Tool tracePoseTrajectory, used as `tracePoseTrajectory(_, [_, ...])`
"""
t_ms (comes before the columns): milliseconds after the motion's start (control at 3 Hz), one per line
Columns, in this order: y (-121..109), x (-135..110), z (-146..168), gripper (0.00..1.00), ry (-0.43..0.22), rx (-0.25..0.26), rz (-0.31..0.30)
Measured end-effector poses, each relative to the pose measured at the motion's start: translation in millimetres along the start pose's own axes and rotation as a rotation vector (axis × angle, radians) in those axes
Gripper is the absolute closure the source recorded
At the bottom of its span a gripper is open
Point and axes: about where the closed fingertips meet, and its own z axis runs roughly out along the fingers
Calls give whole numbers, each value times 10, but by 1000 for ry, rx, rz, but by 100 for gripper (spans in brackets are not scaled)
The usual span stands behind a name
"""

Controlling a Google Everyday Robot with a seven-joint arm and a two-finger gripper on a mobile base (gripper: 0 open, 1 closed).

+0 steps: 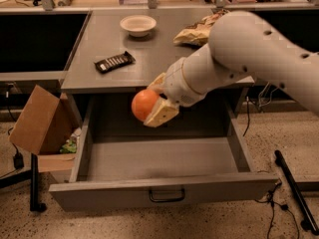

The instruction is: Place orange into top drawer

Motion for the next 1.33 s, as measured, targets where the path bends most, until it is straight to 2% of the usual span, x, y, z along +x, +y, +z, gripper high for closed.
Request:
tracePoseTrajectory(333, [320,417,489,100,85,-63,16])
tracePoseTrajectory(667, [548,809,945,100,61,-116,82])
tracePoseTrajectory(1333, [556,841,1005,100,82,-119,87])
